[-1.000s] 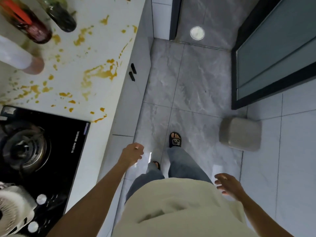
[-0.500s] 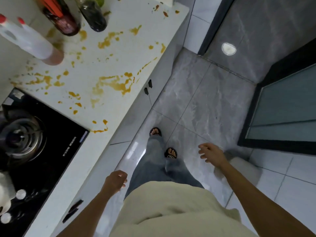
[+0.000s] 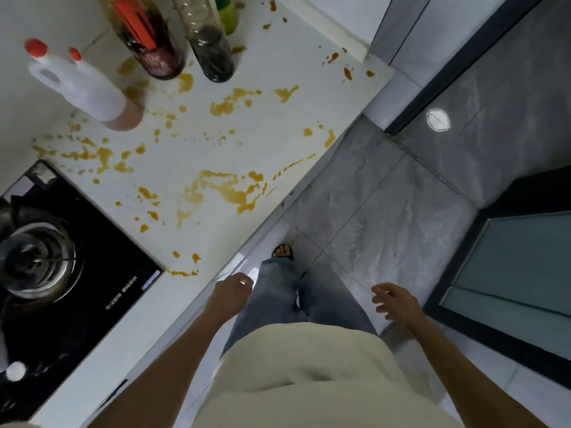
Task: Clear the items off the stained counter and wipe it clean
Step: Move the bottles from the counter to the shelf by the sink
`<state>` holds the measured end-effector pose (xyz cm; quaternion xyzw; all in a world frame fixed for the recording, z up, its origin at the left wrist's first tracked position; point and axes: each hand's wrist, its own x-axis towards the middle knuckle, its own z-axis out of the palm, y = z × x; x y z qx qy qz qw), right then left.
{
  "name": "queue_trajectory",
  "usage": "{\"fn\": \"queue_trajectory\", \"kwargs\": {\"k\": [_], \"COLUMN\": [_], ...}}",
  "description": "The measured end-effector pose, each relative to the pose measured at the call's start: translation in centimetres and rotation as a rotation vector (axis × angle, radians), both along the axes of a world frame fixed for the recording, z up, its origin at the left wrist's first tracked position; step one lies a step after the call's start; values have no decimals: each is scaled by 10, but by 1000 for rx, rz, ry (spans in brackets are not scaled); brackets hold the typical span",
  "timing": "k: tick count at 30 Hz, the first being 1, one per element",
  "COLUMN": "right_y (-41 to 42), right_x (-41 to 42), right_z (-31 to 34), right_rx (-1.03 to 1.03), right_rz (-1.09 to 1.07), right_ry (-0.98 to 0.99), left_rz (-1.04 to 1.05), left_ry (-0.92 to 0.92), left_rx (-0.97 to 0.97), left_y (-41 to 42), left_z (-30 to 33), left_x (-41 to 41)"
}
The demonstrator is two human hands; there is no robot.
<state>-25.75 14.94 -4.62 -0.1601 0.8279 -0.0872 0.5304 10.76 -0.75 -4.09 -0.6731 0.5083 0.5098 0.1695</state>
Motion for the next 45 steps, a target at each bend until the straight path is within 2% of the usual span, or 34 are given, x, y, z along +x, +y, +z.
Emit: {"fn": "queue_trajectory", "kwargs": {"k": [4, 9, 17, 24, 29, 35, 45], "right_y": [-11, -72, -276, -442, -531, -591, -613], "right_x": [-22, -52, -46, 29, 93, 144, 163], "right_z": [1, 10, 43, 68, 70, 52, 5], "right_rx": [67, 6, -316, -630, -837, -1069, -1085], "right_rz": [27, 154, 546, 644, 579, 432, 336], "right_ry": [-22, -36, -112, -119, -152, -181, -53], "left_rz": [-88, 95, 727, 1107, 1200, 1155, 1234], "left_ry": [68, 88, 205, 276, 225, 122, 226], "left_rx": [-104, -130, -254, -511, -715, -797, -1118], "left_y": [-30, -51, -78, -160, -239, -319, -390], "left_z": [15, 23, 31, 53, 64, 51, -5], "left_x": [-35, -59, -64, -21, 30, 68, 73]}}
